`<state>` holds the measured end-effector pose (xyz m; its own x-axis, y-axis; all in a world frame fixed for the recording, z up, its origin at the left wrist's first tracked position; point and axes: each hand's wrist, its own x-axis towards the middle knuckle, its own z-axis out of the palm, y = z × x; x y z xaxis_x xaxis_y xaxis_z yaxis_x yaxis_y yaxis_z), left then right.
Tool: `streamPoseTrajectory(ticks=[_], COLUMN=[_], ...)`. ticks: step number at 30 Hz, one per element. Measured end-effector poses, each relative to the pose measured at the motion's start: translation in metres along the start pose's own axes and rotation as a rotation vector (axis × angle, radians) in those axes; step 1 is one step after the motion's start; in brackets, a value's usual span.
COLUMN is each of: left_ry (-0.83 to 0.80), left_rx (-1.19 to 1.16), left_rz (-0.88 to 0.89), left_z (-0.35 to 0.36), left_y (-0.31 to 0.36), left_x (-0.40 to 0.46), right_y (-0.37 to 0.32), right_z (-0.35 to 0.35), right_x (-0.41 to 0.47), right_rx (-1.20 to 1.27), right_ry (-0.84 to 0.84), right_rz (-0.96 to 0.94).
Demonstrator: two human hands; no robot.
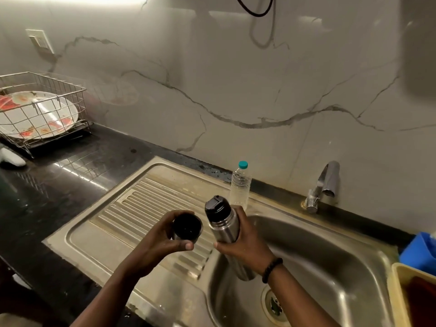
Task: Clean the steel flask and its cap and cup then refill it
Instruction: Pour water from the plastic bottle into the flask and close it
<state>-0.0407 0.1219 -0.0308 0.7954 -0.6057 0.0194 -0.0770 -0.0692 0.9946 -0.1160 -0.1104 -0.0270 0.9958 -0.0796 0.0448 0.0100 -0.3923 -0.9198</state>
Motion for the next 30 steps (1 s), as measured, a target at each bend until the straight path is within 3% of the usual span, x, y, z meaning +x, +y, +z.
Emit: streamPoseTrajectory(ticks=[6, 9, 14, 18, 23, 27, 30], left_ry=[0.054, 0.018, 0.006, -0.048, -0.094, -0.104, 0.030], left_rx=[-0.095, 0.000, 0.097, 0.264, 0.704, 0.397, 0.308], left_rz=[0.073, 0.157, 0.198, 0.236, 0.276, 0.203, 0.073], left_z=[0.007, 0.017, 0.031, 0.026, 0.039, 0.045, 0.053], left_y=[0.022, 0.029, 0.034, 0.036, 0.034, 0.029, 0.033], left_x=[0.016, 0.025, 0.037, 0.044, 0.048, 0.047, 0.048], right_y=[0.005, 0.006, 0.005, 0.009, 0.009, 0.006, 0.005], right_z=[-0.002, -0.001, -0.003, -0.007, -0.005, -0.006, -0.007], right_x=[-0.006, -0.008, -0.008, -0.009, -0.007, -0.009, -0.010], right_rx=[-0.117, -0.246, -0.137, -0.214, -0.354, -0.141, -0.083], right_ry=[-0.032, -0.036, -0.004, -0.004, 0.015, 0.035, 0.024], right_rz=[-0.025, -0.058, -0.014, -0.011, -0.043, 0.028, 0.056])
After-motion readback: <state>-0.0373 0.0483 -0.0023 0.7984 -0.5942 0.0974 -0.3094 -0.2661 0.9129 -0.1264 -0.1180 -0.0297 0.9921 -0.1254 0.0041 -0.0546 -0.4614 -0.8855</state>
